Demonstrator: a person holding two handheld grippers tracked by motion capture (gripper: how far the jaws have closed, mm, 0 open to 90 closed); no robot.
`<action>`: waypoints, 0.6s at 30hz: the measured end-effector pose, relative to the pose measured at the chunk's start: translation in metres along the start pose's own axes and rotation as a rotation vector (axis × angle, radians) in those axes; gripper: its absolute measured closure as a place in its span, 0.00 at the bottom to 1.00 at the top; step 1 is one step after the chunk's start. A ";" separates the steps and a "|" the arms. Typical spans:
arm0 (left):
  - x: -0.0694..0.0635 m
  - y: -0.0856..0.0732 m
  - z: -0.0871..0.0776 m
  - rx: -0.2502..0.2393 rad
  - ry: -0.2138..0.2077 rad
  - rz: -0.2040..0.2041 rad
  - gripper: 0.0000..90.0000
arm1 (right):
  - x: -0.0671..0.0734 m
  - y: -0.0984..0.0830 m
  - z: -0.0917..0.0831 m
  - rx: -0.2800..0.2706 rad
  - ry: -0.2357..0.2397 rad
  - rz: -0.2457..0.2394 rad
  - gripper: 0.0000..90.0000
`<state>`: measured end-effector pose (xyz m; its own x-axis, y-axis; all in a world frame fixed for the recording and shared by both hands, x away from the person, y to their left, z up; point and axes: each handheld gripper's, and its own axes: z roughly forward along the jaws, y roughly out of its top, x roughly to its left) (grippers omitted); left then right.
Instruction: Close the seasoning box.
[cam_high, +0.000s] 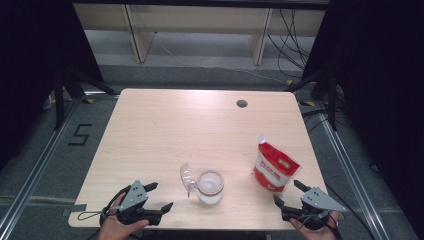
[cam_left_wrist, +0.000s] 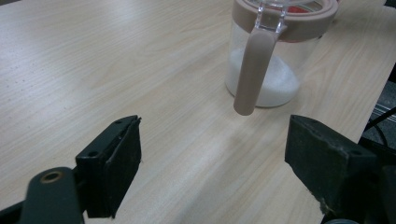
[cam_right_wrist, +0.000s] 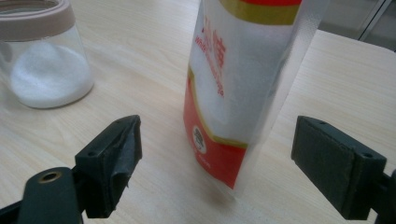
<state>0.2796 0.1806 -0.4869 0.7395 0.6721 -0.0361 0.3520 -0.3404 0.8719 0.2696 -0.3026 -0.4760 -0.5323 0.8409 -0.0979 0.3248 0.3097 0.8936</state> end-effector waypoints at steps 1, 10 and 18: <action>-0.002 0.000 0.000 0.001 -0.006 0.004 0.31 | 0.002 0.001 0.000 0.009 0.011 0.022 0.19; -0.008 0.004 -0.003 0.005 -0.041 0.005 0.75 | 0.002 0.001 0.000 0.015 0.016 0.018 0.20; -0.016 0.020 -0.004 0.003 -0.037 0.065 0.97 | 0.003 0.001 0.000 0.022 0.010 0.023 0.20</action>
<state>0.2721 0.1658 -0.4672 0.7814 0.6241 0.0027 0.3042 -0.3846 0.8715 0.2687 -0.3000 -0.4759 -0.5326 0.8433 -0.0726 0.3545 0.3002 0.8856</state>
